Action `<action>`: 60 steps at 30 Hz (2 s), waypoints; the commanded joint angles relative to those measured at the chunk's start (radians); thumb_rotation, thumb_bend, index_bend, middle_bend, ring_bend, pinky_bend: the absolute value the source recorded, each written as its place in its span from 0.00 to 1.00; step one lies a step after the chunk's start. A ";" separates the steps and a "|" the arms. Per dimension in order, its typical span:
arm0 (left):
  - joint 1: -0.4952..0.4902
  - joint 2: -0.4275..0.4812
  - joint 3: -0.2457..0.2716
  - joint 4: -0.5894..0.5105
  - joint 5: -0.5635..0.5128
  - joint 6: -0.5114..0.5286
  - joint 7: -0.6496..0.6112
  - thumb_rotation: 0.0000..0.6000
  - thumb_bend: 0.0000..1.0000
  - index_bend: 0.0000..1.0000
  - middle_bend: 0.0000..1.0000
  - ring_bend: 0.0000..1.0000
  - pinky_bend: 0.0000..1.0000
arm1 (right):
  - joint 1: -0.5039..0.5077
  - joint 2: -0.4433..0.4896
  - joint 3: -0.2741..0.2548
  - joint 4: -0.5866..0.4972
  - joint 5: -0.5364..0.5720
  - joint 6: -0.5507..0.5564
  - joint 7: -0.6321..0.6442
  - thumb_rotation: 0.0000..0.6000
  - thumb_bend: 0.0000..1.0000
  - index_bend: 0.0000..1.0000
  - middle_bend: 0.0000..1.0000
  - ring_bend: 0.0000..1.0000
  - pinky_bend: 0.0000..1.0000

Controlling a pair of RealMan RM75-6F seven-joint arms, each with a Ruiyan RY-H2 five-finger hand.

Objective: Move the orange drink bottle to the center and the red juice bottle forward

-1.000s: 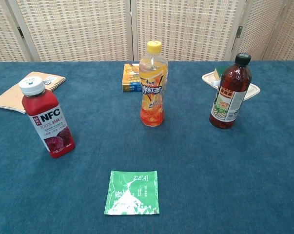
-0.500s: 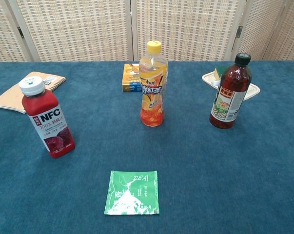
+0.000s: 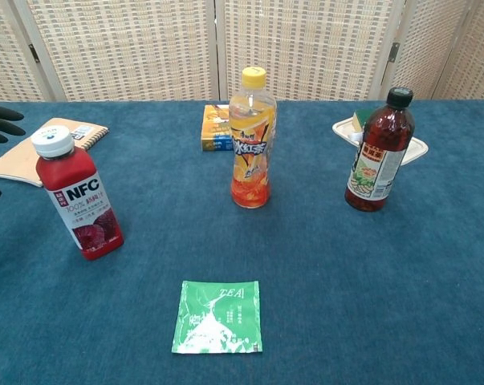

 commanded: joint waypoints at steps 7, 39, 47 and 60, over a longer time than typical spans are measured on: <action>-0.029 -0.020 -0.005 -0.043 -0.014 -0.023 0.044 1.00 0.17 0.09 0.11 0.11 0.32 | -0.010 -0.001 0.007 0.015 -0.004 0.012 0.027 1.00 0.10 0.12 0.24 0.17 0.35; -0.148 -0.109 -0.059 -0.068 -0.191 -0.157 0.132 1.00 0.17 0.18 0.11 0.16 0.32 | -0.020 -0.003 0.024 0.027 -0.006 0.008 0.056 1.00 0.10 0.13 0.24 0.17 0.35; -0.161 -0.126 -0.061 -0.055 -0.225 -0.177 0.138 1.00 0.17 0.20 0.11 0.17 0.32 | -0.021 -0.004 0.026 0.029 -0.005 0.006 0.060 1.00 0.10 0.14 0.24 0.17 0.35; -0.173 -0.154 -0.069 -0.023 -0.256 -0.173 0.156 1.00 0.17 0.38 0.30 0.32 0.37 | -0.021 -0.005 0.030 0.031 -0.001 0.002 0.067 1.00 0.10 0.14 0.25 0.17 0.35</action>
